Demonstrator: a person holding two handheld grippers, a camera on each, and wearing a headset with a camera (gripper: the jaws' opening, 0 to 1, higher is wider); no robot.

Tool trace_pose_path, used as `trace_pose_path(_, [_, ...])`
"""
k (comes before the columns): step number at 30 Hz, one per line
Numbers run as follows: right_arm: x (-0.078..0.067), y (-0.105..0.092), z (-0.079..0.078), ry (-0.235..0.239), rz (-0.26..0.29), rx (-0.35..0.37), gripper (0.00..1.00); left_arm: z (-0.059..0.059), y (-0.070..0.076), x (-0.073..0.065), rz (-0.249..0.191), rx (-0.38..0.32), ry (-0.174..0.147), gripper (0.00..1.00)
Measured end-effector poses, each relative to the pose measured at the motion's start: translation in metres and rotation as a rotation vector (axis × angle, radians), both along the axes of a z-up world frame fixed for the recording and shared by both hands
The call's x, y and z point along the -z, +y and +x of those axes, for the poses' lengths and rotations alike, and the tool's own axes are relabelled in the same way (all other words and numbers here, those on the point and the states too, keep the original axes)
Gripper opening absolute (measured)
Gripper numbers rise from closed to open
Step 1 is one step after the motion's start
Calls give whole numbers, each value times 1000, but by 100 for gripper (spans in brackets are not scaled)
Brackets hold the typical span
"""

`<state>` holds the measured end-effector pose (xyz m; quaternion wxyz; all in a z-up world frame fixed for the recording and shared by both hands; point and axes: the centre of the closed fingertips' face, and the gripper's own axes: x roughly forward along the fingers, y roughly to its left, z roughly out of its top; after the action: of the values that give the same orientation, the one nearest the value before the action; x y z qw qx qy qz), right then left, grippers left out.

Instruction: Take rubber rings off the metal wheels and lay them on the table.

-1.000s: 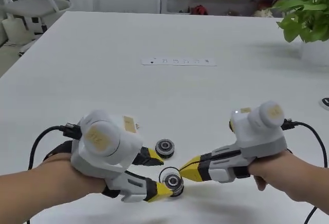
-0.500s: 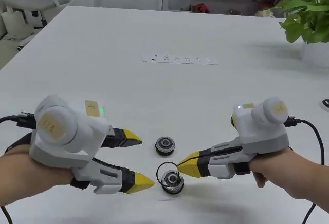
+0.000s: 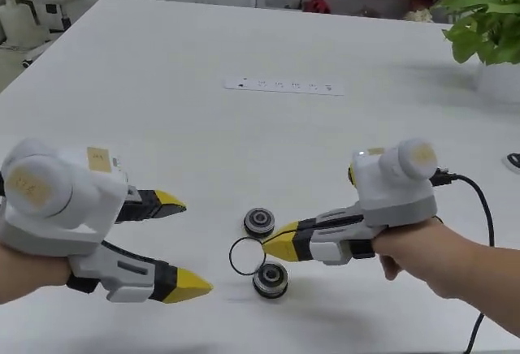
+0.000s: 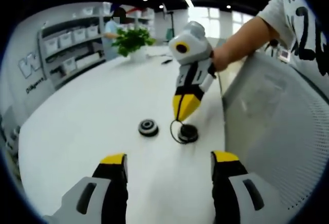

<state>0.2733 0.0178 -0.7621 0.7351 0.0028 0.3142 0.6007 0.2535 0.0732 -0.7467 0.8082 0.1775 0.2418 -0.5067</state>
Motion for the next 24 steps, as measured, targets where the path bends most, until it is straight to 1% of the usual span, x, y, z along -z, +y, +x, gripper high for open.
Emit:
trace_pose_path(5, [5, 10, 7, -12, -20, 11, 0, 0, 8, 1, -3, -23, 4, 67])
trace_pose_path(10, [15, 23, 13, -15, -48, 17, 0, 0, 12, 2, -3, -38, 5, 67])
trace_pose_path(17, [24, 35, 15, -35, -74, 15, 0, 0, 16, 4, -2, -50, 9, 67])
trace_pose_path(24, [26, 40, 11, -54, -81, -2, 1, 1, 19, 4, -2, -57, 10, 67])
